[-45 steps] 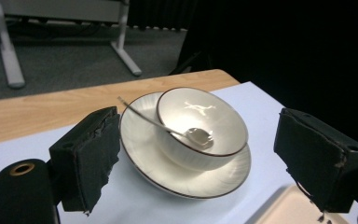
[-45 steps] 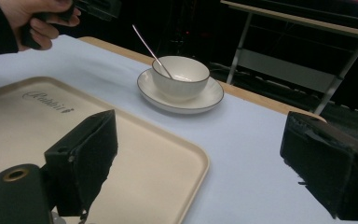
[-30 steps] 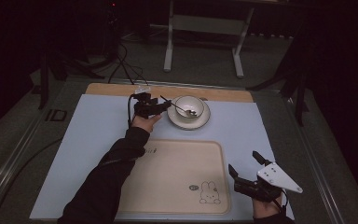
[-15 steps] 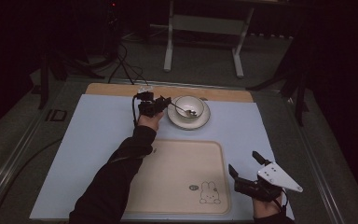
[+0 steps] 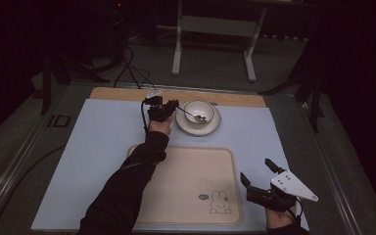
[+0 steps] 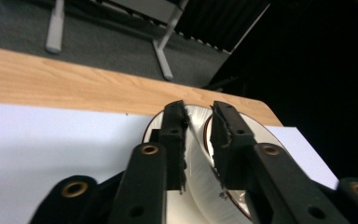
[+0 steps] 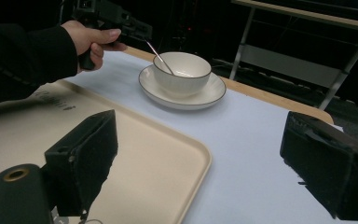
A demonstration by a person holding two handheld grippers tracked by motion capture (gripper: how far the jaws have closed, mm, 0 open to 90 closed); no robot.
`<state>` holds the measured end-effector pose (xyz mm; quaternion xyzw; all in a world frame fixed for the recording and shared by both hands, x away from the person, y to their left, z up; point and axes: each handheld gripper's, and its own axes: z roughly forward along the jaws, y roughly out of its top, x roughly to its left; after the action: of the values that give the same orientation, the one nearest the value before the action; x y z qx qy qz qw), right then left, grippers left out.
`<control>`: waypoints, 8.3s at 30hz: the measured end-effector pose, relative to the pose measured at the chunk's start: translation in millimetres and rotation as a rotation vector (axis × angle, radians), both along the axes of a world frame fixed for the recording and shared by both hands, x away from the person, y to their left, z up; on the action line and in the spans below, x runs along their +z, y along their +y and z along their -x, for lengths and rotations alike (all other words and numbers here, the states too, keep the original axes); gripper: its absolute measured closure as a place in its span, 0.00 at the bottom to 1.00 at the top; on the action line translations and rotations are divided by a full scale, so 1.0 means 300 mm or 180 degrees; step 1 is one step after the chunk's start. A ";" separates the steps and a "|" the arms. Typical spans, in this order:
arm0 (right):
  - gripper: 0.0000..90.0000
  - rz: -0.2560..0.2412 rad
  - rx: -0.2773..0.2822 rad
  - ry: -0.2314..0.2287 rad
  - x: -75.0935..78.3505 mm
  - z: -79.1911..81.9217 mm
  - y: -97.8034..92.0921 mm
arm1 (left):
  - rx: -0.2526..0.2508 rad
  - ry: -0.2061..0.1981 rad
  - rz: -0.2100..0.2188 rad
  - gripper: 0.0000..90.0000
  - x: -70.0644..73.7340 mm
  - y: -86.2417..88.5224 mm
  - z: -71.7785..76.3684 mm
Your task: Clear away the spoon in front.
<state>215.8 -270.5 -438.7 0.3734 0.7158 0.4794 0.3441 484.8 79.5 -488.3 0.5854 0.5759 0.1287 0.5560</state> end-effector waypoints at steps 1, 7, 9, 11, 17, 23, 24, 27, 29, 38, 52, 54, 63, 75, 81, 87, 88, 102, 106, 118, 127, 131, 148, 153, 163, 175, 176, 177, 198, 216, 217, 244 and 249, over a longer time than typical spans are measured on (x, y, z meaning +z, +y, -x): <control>0.12 -0.0001 0.0000 0.0000 0.000 0.000 0.000 | -0.0001 -0.0012 -0.0013 0.88 0.001 -0.002 0.001; 0.12 0.0001 0.0002 -0.0001 0.000 0.000 0.000 | -0.0029 -0.0071 0.0013 0.94 0.007 -0.003 0.009; 0.12 0.0000 0.0003 0.0000 0.000 0.000 0.000 | -0.0037 -0.0080 0.0016 0.96 0.010 -0.002 0.011; 0.12 0.0007 0.0005 0.0003 0.000 0.000 0.001 | -0.0110 -0.0111 0.0050 0.97 0.026 -0.004 0.016; 0.12 0.0003 0.0003 0.0001 0.000 0.001 0.001 | -0.0212 -0.0140 0.0069 0.99 0.040 -0.017 0.023; 0.12 0.0002 -0.0003 -0.0004 0.000 0.001 0.000 | -0.0257 -0.0150 0.0095 0.99 0.058 -0.017 0.026; 0.12 0.0000 -0.0004 -0.0005 0.000 0.001 -0.001 | -0.0264 -0.0176 0.0102 0.99 0.065 -0.017 0.028; 0.12 -0.0002 -0.0008 -0.0005 0.000 0.001 -0.002 | -0.0314 -0.0229 0.0068 0.99 0.090 -0.014 0.036; 0.12 -0.0001 -0.0011 -0.0018 0.001 0.002 -0.001 | -0.0352 -0.0253 0.0032 0.99 0.109 -0.012 0.041; 0.12 -0.0006 -0.0026 -0.0025 0.002 0.005 -0.002 | -0.0539 -0.0329 -0.0063 0.99 0.187 -0.003 0.074; 0.12 -0.0005 -0.0030 -0.0022 0.000 0.001 -0.001 | -0.0726 -0.0423 -0.0091 0.99 0.295 0.071 0.152; 0.12 -0.0004 -0.0034 -0.0019 0.000 0.001 -0.001 | -0.0746 -0.0437 -0.0096 1.00 0.310 0.083 0.165; 0.12 0.0012 -0.0040 -0.0035 0.000 0.001 0.001 | -0.0853 -0.0512 -0.0130 0.99 0.363 0.133 0.219; 0.12 0.0022 -0.0041 -0.0026 -0.001 0.000 0.005 | -0.0998 -0.0541 -0.0293 0.99 0.418 0.238 0.313; 0.12 0.0024 -0.0037 -0.0025 -0.001 0.000 0.007 | -0.1136 -0.0561 -0.0323 0.99 0.432 0.277 0.351; 0.12 0.0025 -0.0037 -0.0027 0.000 0.001 0.008 | -0.1278 -0.0554 -0.0373 0.99 0.427 0.305 0.381; 0.12 0.0026 -0.0033 -0.0032 0.000 0.001 0.010 | -0.1318 -0.0533 -0.0391 0.99 0.423 0.315 0.391; 0.12 0.0041 -0.0012 -0.0049 0.000 0.001 0.014 | -0.1586 -0.0490 -0.0496 0.99 0.425 0.407 0.459; 0.12 0.0037 -0.0014 -0.0040 0.000 0.000 0.016 | -0.1660 -0.0477 -0.0505 0.99 0.425 0.435 0.474; 0.12 0.0048 0.0006 -0.0066 0.001 0.002 0.022 | -0.2027 -0.0344 -0.0557 0.99 0.402 0.482 0.498; 0.12 0.0056 0.0021 -0.0052 -0.001 0.000 0.027 | -0.2289 -0.0203 -0.0641 0.99 0.384 0.485 0.507; 0.12 0.0060 0.0024 -0.0049 -0.002 -0.001 0.028 | -0.2481 -0.0089 -0.0692 0.99 0.367 0.484 0.510; 0.12 0.0078 0.0044 -0.0022 -0.006 -0.006 0.031 | -0.3163 0.0352 -0.0892 0.99 0.282 0.428 0.511; 0.12 0.0080 0.0049 -0.0021 -0.007 -0.007 0.032 | -0.3277 0.0450 -0.0918 0.99 0.264 0.411 0.506; 0.12 0.0077 0.0043 -0.0018 -0.007 -0.006 0.029 | -0.3515 0.0644 -0.0934 0.99 0.196 0.354 0.483; 0.12 0.0076 0.0058 -0.0006 -0.008 -0.008 0.028 | -0.3432 0.0551 -0.0865 0.97 0.137 0.342 0.452; 0.12 0.0081 0.0058 -0.0005 -0.008 -0.008 0.028 | -0.3407 0.0525 -0.0871 0.96 0.127 0.345 0.449; 0.12 0.0083 0.0058 0.0001 -0.009 -0.008 0.028 | -0.3393 0.0529 -0.0864 0.95 0.119 0.346 0.446; 0.12 0.0068 0.0071 0.0004 -0.010 -0.010 0.027 | -0.2840 0.0478 -0.0756 0.86 -0.031 0.345 0.387; 0.12 0.0056 0.0087 0.0032 -0.010 -0.012 0.027 | -0.2426 0.0566 -0.0882 0.80 -0.108 0.317 0.356; 0.12 0.0054 0.0090 0.0032 -0.010 -0.012 0.027 | -0.2419 0.0563 -0.0884 0.80 -0.110 0.316 0.355; 0.12 0.0031 0.0143 0.0084 -0.014 -0.019 0.027 | -0.2237 0.0623 -0.1256 0.77 -0.142 0.270 0.331; 0.12 0.0028 0.0145 0.0086 -0.014 -0.020 0.026 | -0.2192 0.0584 -0.1286 0.76 -0.143 0.266 0.331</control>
<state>221.7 -262.6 -442.9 0.3619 0.7307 0.4789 0.3250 385.4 159.4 -531.1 0.8504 0.3566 -0.0071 0.3868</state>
